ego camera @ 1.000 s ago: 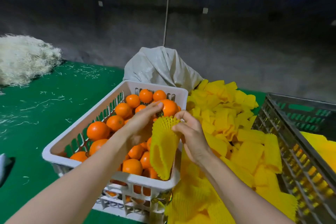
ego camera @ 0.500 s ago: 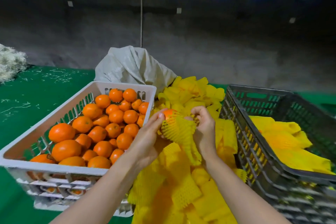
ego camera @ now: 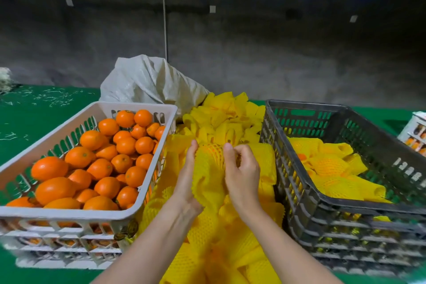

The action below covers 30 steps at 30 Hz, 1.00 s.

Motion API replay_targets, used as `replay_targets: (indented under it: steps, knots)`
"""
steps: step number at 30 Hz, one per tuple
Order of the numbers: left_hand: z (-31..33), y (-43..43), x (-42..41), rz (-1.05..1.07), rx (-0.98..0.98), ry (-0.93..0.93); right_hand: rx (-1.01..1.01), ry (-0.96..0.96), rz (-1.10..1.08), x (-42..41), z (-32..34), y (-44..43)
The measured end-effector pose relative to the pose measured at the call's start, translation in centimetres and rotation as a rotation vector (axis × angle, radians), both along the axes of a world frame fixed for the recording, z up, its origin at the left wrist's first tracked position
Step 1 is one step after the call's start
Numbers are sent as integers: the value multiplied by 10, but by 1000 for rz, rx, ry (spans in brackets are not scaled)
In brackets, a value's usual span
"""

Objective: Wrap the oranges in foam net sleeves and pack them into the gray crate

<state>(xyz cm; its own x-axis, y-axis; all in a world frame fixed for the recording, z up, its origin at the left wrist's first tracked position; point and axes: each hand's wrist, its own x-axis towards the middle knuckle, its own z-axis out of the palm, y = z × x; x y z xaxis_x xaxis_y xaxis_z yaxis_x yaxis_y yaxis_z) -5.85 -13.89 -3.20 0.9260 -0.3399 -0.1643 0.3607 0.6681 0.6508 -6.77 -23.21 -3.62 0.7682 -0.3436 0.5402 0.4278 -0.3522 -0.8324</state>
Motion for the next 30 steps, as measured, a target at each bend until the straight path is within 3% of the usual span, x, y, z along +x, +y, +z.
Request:
replay_targets:
  steps: [5,12,17,19,22,30]
  knots:
    - [5,0,-1,-34,31,140,60,30,81,11,5,-20]
    - [4,4,-3,-81,41,165,236,136,276,17,0,-23]
    - [-1,4,3,27,71,269,139,309,471,17,-4,-24]
    - [-4,6,4,81,158,240,124,427,496,21,5,-29]
    - [-7,3,8,183,274,173,323,592,663,17,9,-27]
    - [-12,-6,10,447,538,-86,469,449,404,18,3,-19]
